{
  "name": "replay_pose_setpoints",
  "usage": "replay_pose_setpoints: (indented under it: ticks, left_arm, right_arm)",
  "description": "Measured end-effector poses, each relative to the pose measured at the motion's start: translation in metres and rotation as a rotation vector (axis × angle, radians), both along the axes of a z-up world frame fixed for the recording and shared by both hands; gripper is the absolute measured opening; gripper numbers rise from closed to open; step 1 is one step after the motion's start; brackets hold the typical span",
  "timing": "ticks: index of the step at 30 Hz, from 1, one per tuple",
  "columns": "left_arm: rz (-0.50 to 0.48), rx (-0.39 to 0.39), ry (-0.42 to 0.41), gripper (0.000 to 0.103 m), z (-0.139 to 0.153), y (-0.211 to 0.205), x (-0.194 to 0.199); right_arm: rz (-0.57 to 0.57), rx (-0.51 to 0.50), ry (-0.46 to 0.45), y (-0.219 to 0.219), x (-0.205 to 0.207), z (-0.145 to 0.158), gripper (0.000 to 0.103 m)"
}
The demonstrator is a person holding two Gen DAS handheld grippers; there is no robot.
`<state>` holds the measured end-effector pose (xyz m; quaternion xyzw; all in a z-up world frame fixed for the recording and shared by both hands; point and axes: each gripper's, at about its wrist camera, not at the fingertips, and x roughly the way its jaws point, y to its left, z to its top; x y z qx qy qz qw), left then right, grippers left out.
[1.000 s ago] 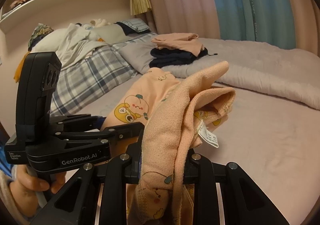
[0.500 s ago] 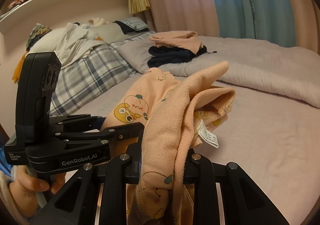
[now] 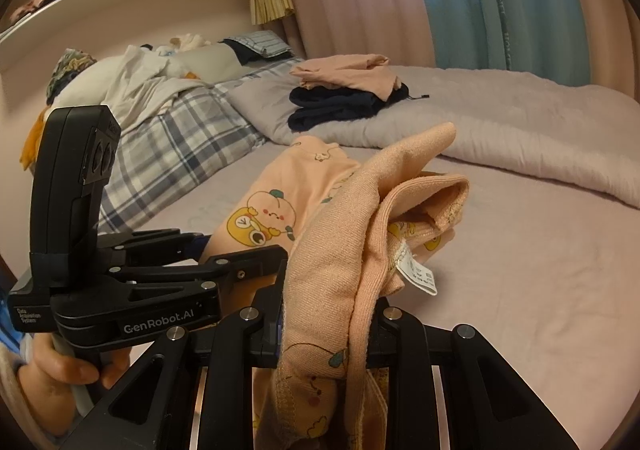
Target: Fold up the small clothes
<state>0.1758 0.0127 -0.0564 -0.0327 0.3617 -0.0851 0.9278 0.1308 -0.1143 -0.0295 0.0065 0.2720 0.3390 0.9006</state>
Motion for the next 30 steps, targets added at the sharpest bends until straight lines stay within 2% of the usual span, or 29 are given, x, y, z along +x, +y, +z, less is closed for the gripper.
replay_pose_setpoints:
  ticks: [30]
  left_arm:
    - [0.005,0.002,0.041,0.033,-0.021,-0.002,0.025]
  right_arm:
    - [-0.024,-0.002,0.044,0.009,0.015,-0.014,0.027]
